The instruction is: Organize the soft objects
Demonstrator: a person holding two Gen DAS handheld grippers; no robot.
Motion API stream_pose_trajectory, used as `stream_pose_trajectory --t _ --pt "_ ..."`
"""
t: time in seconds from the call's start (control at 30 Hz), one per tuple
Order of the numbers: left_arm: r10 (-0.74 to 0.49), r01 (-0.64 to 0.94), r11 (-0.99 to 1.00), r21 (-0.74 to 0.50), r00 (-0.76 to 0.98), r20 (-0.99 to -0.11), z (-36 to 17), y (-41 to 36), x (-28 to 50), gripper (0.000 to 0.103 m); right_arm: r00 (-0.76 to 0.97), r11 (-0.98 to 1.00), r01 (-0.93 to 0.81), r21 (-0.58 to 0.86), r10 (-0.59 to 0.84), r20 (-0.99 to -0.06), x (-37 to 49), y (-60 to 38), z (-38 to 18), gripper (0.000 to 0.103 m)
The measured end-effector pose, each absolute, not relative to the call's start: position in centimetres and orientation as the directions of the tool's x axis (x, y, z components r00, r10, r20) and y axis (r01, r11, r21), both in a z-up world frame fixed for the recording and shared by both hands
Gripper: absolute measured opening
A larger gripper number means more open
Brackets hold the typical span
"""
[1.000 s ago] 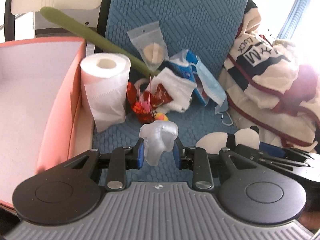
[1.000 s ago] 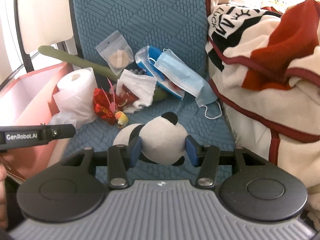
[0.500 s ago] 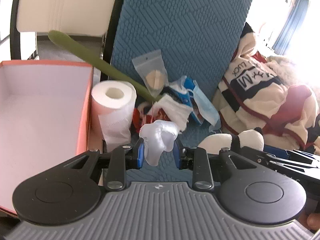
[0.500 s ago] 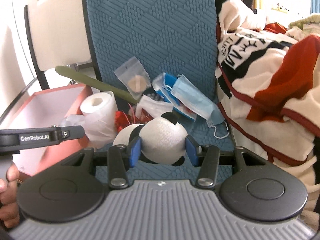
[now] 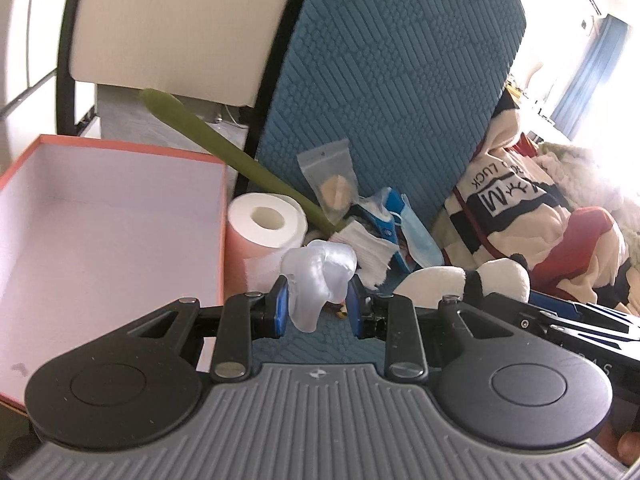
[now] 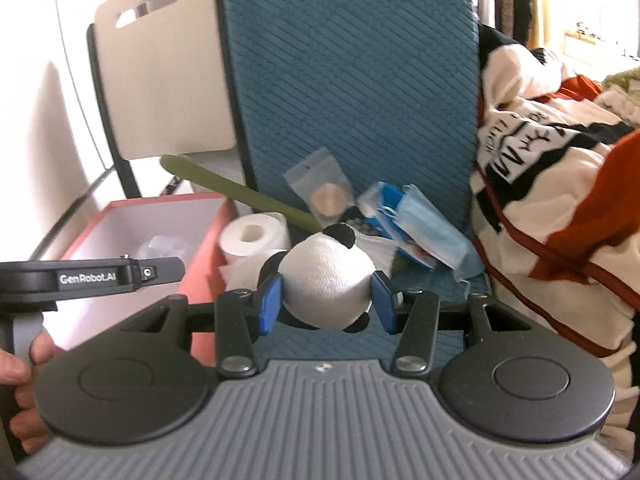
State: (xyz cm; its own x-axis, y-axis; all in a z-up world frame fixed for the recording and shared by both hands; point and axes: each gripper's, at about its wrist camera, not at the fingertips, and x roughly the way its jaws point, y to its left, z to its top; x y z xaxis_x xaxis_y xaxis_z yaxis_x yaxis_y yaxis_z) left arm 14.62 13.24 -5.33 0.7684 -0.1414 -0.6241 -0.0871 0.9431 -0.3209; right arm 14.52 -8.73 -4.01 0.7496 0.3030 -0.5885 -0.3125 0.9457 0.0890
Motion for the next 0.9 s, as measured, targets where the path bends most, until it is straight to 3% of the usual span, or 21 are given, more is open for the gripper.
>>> stream_pose_trajectory --t 0.53,0.63,0.7,0.9 --pt "0.000 -0.241 0.926 -0.292 0.771 -0.637 -3.0 20.0 9.0 0.034 0.645 0.849 -0.516 0.114 0.473 -0.601 11.5 -1.1 -2.5 0.051" --pt "0.034 -0.278 0.918 -0.283 0.766 -0.642 -3.1 21.3 8.1 0.034 0.614 0.826 -0.548 0.134 0.505 -0.606 11.1 0.5 -2.6 0.045" --pt "0.043 -0.297 0.911 -0.286 0.759 -0.650 -3.5 22.1 7.6 0.034 0.598 0.813 -0.566 0.135 0.518 -0.611 11.0 1.5 -2.8 0.031" --pt "0.050 -0.334 0.896 -0.293 0.731 -0.681 -5.3 24.4 7.7 0.034 0.552 0.810 -0.565 0.155 0.511 -0.659 12.7 3.9 -5.1 0.026"
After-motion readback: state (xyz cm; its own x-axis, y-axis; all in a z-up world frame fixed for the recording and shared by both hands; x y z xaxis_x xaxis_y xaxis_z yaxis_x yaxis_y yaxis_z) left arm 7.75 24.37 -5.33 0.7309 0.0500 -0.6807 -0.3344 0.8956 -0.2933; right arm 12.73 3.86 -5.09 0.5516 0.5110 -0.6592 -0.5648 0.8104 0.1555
